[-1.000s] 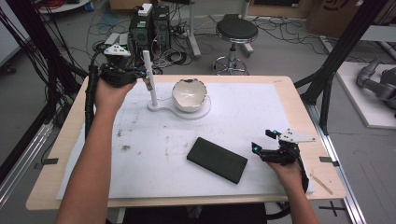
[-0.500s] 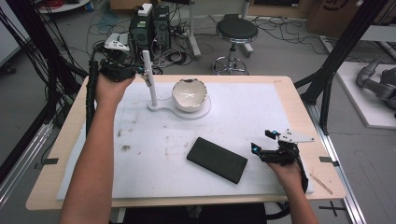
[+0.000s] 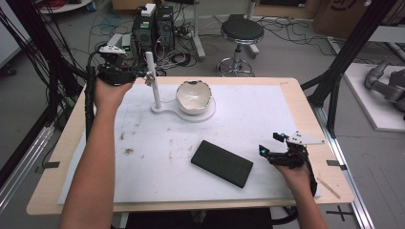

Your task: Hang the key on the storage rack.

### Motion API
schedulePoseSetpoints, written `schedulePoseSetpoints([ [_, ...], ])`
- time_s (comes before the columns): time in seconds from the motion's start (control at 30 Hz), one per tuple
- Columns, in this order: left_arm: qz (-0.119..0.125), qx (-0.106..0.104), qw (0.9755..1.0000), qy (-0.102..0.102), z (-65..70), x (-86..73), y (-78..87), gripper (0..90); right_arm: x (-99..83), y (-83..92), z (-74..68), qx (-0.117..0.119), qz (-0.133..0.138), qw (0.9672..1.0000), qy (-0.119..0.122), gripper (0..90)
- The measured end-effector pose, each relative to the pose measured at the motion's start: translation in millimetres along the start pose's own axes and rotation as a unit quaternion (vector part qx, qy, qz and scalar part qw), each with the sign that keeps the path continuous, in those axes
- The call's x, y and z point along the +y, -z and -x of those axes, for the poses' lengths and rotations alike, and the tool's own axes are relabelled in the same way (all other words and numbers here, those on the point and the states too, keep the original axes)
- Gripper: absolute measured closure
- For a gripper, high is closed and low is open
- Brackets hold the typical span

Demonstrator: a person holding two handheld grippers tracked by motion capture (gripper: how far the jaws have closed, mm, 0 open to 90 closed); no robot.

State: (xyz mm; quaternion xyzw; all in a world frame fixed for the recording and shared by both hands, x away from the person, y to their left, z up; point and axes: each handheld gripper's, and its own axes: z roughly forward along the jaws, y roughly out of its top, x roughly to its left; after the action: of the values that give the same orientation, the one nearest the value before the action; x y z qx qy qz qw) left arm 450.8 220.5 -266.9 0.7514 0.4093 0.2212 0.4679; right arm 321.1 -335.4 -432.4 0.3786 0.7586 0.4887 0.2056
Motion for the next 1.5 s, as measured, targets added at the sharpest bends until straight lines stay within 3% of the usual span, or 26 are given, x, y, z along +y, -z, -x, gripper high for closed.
schedulePoseSetpoints([
  [0.07, 0.001, -0.029, 0.9995, 0.014, 1.4, -8.7, 1.6, 62.7, -0.1, -0.2, -0.1, 0.014, -0.006, 0.9999, -0.005, 16.5],
  [0.13, -0.007, -0.043, 0.999, 0.009, 7.6, -19.5, 2.1, 60.0, -0.5, -0.7, 0.8, 0.023, -0.01, 0.9997, -0.007, 16.5],
  [0.33, -0.006, -0.087, 0.9961, 0.015, 21.7, -53.6, 8.4, 52.1, -1.6, 1.0, 4.4, 0.019, -0.005, 0.9997, -0.013, 16.5],
  [0.47, -0.026, -0.115, 0.9931, -0.005, 34.2, -80.7, 9.9, 47.0, -1.4, 2.8, 3.4, 0.02, -0.002, 0.9997, -0.014, 16.5],
  [0.53, -0.027, -0.125, 0.9918, -0.003, 38.3, -92.4, 11.8, 45.7, -1.3, 2.4, 3.2, 0.023, -0.003, 0.9997, -0.012, 16.5],
  [0.7, -0.032, -0.128, 0.9912, -0.009, 47.9, -112.6, 16.4, 40.3, -0.3, -0.9, 1.1, 0.025, -0.008, 0.9996, -0.007, 16.6],
  [0.83, -0.025, -0.132, 0.9908, -0.018, 60.7, -125.0, 19.7, 31.1, 0.4, -2.5, 0.1, 0.026, -0.01, 0.9996, 0.0, 16.6],
  [0.97, -0.018, -0.146, 0.9889, -0.025, 75.0, -141.1, 21.8, 28.7, 0.2, -3.3, 1.2, 0.028, -0.01, 0.9995, -0.001, 16.6],
  [1.07, -0.032, -0.149, 0.9879, -0.032, 81.7, -150.4, 18.2, 27.9, -0.1, -3.5, 2.3, 0.029, -0.011, 0.9995, -0.004, 16.6],
  [1.23, -0.026, -0.149, 0.9883, -0.02, 83.5, -164.5, 16.5, 19.3, 0.3, -5.1, 1.5, 0.028, -0.014, 0.9995, -0.001, 16.5],
  [1.5, -0.019, -0.16, 0.9864, -0.033, 85.9, -172.4, 16.6, 14.7, 0.9, -6.0, -0.5, 0.029, -0.018, 0.9994, -0.006, 16.5],
])
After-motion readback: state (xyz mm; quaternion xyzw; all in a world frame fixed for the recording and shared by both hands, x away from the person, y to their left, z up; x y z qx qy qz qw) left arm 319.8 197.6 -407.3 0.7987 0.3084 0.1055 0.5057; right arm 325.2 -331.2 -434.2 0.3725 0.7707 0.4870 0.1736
